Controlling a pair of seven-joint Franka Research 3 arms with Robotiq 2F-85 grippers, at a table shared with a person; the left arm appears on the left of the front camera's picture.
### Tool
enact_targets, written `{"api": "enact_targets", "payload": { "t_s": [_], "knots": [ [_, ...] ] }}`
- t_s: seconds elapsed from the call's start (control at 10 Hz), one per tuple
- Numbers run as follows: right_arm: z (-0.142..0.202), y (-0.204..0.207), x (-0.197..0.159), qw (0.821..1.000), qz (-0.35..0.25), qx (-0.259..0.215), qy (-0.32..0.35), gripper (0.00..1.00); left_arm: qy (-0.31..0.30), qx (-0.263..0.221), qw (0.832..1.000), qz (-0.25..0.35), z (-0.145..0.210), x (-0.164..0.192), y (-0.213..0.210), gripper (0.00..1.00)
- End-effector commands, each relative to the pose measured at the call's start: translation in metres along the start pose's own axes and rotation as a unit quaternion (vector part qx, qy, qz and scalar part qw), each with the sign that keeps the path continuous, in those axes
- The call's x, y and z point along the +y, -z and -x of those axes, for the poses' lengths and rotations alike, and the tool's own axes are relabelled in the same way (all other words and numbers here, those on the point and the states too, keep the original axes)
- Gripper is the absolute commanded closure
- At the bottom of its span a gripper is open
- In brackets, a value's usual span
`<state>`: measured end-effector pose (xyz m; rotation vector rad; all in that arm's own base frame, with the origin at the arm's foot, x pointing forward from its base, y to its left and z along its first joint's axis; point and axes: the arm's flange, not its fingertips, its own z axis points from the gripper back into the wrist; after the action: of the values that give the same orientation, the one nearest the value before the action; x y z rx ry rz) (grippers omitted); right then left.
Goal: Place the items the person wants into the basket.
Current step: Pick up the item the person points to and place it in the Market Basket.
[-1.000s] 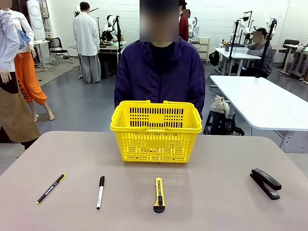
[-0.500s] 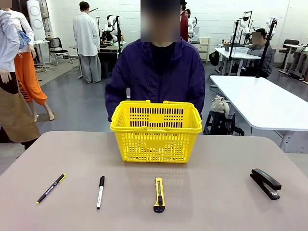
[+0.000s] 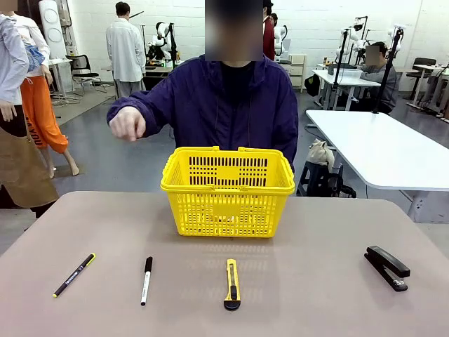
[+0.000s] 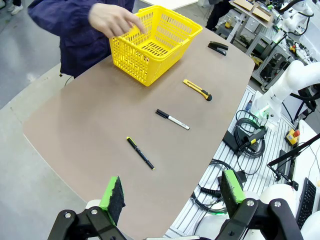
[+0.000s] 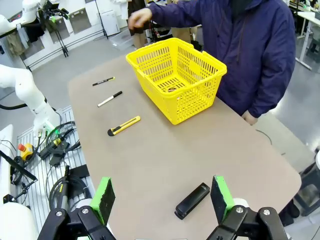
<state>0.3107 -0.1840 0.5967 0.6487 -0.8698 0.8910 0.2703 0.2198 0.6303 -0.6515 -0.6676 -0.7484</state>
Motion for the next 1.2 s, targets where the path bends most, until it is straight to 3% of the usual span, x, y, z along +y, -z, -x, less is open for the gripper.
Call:
{"api": "enact_targets", "payload": {
  "t_s": [0.0, 0.6, 0.8, 1.1],
  "knots": [
    [0.0, 0.001, -0.001, 1.0, -0.003, -0.013, -0.008, 0.0, 0.008, -0.008, 1.0, 0.004, 0.0, 0.0, -0.002, 0.0],
    [0.0, 0.001, -0.001, 1.0, -0.003, -0.013, -0.008, 0.0, 0.0, 0.0, 1.0, 0.0, 0.0, 0.0, 0.0, 0.0],
    [0.0, 0.001, -0.001, 1.0, -0.003, -0.013, -0.008, 0.0, 0.068, 0.099, 0.993, 0.003, -0.04, -0.035, 0.022, 0.0],
    [0.0, 0.001, -0.001, 1.0, -0.003, -0.013, -0.008, 0.0, 0.109, 0.278, 0.954, -0.019, -0.082, -0.085, 0.09, 0.0]
  ]
}}
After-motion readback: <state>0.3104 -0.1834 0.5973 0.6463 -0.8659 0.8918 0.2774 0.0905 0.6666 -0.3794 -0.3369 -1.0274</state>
